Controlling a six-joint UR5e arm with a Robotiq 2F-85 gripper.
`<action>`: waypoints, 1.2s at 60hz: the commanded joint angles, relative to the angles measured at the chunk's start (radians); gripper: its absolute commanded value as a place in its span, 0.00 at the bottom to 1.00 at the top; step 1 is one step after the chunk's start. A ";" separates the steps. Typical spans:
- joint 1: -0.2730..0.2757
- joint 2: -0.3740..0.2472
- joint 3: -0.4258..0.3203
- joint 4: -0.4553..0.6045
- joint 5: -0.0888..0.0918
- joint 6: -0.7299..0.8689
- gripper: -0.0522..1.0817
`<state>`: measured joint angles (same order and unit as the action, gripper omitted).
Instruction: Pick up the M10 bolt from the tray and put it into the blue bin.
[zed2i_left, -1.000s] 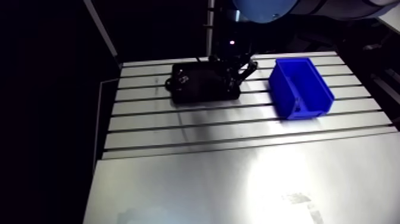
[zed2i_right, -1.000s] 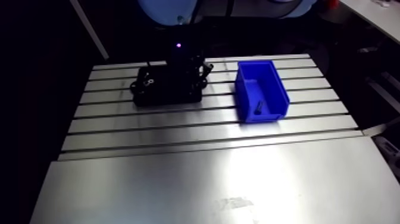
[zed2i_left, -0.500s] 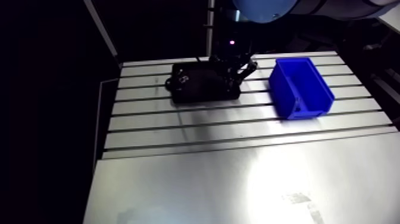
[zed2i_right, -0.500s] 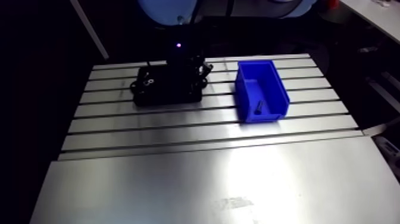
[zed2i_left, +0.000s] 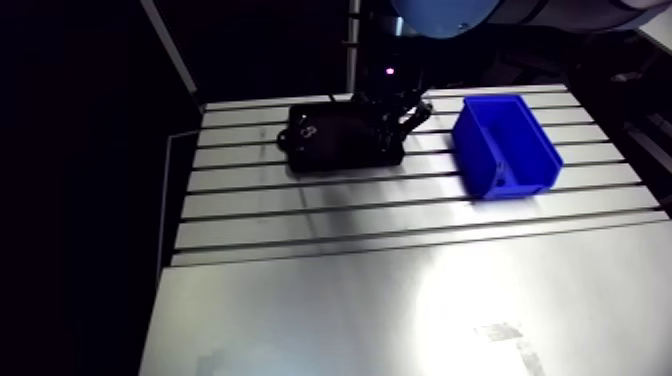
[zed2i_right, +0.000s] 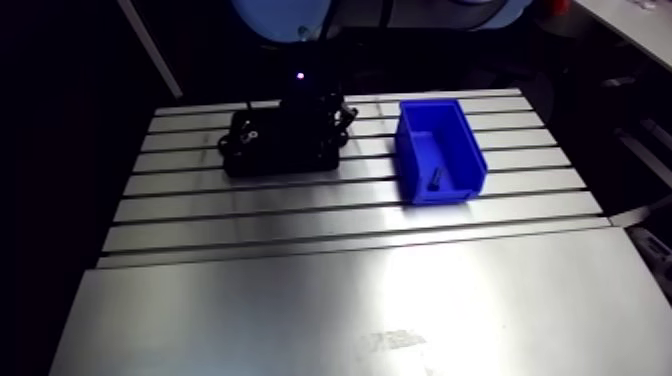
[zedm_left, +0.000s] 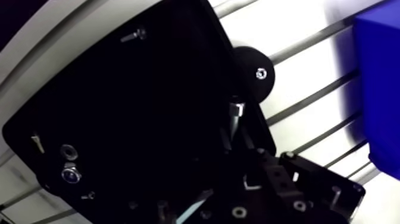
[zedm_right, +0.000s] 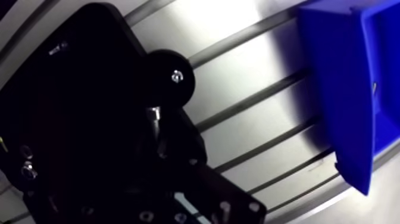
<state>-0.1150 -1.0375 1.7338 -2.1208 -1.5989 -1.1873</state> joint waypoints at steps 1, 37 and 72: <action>0.003 -0.013 -0.010 0.002 0.010 -0.004 0.96; 0.065 -0.168 -0.169 0.140 0.029 -0.422 0.97; -0.178 -0.298 -0.177 0.237 0.006 -1.878 0.99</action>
<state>-0.0957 -1.2498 1.5774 -1.9695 -1.5823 -2.0136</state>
